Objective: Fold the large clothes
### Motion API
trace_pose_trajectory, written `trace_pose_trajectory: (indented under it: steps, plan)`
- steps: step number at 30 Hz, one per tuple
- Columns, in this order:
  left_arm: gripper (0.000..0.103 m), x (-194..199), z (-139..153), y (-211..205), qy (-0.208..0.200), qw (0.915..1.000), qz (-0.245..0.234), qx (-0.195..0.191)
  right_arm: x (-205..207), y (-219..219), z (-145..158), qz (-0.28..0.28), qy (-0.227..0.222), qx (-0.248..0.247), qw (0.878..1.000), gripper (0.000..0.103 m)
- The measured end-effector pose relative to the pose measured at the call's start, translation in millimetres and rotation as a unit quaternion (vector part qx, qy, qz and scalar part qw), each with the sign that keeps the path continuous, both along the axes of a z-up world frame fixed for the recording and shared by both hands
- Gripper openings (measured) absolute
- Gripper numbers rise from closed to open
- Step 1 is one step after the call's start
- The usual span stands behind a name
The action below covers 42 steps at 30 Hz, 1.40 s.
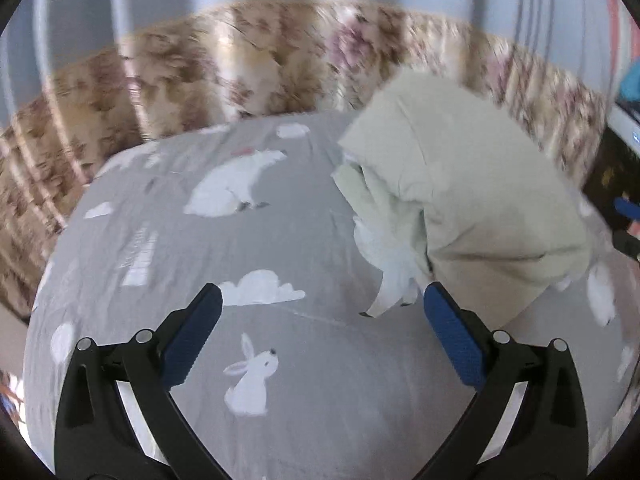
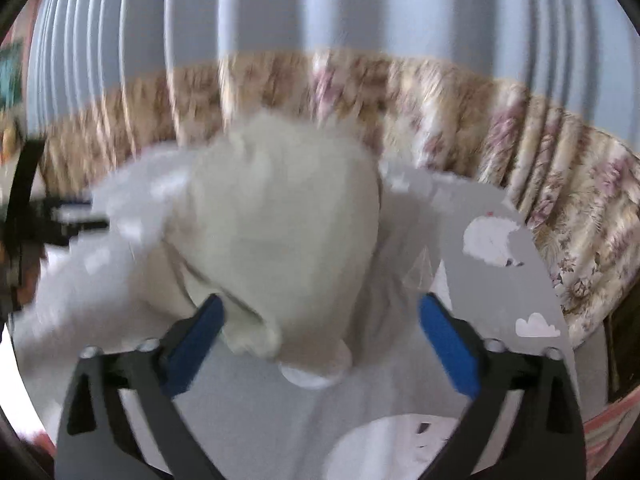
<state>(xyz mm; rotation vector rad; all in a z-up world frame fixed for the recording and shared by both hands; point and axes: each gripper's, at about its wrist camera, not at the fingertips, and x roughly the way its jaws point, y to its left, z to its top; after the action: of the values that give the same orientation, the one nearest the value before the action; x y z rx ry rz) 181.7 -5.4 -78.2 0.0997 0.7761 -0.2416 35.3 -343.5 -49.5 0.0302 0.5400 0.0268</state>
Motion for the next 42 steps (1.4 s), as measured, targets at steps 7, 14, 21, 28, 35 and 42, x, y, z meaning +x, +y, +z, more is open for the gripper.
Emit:
trace_pose_trajectory:
  steps: [7, 14, 21, 28, 35, 42]
  plan:
    - [0.1, -43.1, 46.2, -8.6, -0.044, 0.9977, 0.051, 0.008, -8.2, 32.0, 25.9, -0.072, -0.013, 0.05, 0.996, 0.101]
    - [0.1, -92.4, 79.2, -20.3, -0.1, 0.9939, 0.046, -0.006, -18.1, 64.0, 34.0, -0.081, 0.028, 0.067, 0.994, 0.101]
    - [0.1, -123.6, 98.5, -13.9, -0.127, 0.9886, 0.08, 0.007, -41.0, 91.9, 51.1, -0.101, 0.003, 0.014, 0.995, 0.101]
    - [0.1, -143.4, 115.2, -16.8, -0.145, 0.9861, 0.081, 0.008, -63.9, 104.3, 78.2, -0.129, -0.024, -0.007, 0.991, 0.101]
    - [0.1, -154.7, 123.7, -21.7, -0.163, 0.9833, 0.079, 0.014, -76.1, 107.0, 91.1, -0.138, -0.042, -0.02, 0.989, 0.101]
    - [0.1, -160.7, 128.6, -19.8, -0.17, 0.9819, 0.081, 0.015, -80.6, 107.7, 92.3, -0.146, -0.047, -0.023, 0.988, 0.101]
